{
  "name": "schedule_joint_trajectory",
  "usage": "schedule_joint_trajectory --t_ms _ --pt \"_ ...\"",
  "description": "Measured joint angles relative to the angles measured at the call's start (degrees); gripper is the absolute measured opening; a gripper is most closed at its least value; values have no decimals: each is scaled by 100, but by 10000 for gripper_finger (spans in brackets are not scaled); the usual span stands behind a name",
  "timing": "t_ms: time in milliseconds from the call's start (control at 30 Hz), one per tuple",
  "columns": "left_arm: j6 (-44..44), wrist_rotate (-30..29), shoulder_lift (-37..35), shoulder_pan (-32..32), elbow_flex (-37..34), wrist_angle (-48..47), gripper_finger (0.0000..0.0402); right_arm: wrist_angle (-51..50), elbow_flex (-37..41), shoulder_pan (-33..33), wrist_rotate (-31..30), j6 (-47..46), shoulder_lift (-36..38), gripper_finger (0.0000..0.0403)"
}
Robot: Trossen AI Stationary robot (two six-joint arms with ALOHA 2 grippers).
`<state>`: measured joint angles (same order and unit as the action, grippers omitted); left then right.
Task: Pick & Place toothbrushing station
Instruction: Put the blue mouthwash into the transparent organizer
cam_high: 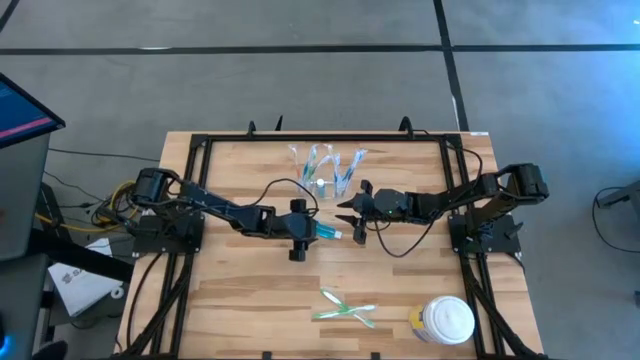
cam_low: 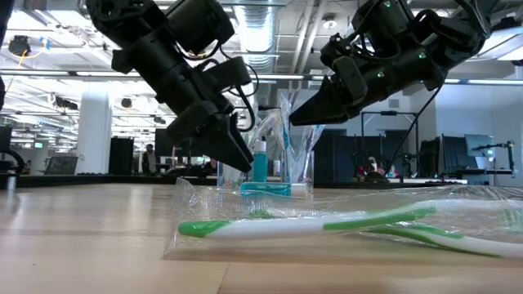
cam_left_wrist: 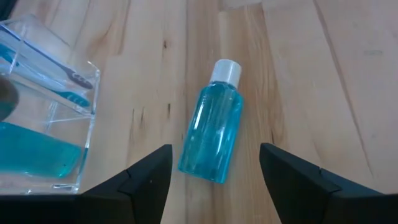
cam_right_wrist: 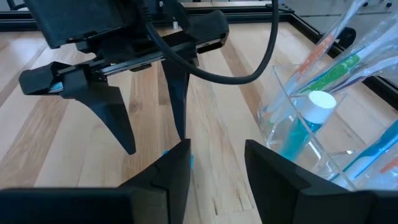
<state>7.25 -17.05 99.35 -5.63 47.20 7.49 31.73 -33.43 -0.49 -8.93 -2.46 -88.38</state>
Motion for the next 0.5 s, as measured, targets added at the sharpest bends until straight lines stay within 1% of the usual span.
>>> schedule_joint_trajectory --t_ms 167,267,500 --pt "-2 263 0 131 0 2 237 2 0 0 0 0 0 137" --pt "1 290 0 188 0 11 237 2 0 0 0 0 0 136" --pt "2 573 86 337 -7 68 237 42 -2 0 0 0 0 141"
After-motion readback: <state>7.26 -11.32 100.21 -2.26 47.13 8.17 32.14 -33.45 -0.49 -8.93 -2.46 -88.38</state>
